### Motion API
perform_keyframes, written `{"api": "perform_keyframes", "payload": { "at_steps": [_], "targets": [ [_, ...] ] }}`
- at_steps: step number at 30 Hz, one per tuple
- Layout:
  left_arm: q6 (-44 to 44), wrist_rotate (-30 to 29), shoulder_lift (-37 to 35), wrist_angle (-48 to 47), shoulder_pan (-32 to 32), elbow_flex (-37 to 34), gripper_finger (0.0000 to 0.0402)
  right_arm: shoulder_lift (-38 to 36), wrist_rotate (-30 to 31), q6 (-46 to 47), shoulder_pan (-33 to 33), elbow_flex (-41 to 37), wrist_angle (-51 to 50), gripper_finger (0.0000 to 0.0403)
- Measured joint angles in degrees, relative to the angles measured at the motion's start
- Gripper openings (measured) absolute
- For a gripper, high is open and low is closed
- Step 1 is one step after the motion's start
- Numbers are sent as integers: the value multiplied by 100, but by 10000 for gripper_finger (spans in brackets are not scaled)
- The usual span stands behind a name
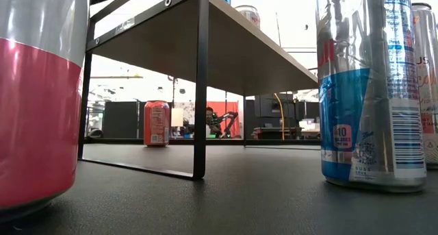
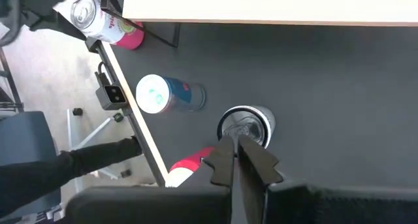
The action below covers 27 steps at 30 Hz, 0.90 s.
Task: Place canned beverage on shelf
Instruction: Put the pink-white soda can on the shelf aligned with the pink-white soda can
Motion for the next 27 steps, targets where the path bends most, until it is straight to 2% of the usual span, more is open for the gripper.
{"api": "perform_keyframes", "payload": {
  "at_steps": [6, 16, 22, 27],
  "targets": [
    [-63, 189, 44, -7, 60, 0, 382, 0, 0, -3, -2, 0, 2, 0],
    [-107, 229, 30, -22, 105, 2, 292, 0, 6, -109, -2, 0, 2, 0],
    [-547, 394, -118, -173, 189, 32, 286, 0, 11, -70, 0, 0, 120, 0],
    [-862, 480, -203, -530, 276, 416, 286, 0, 146, -146, 2, 0, 472, 0]
  ]
}}
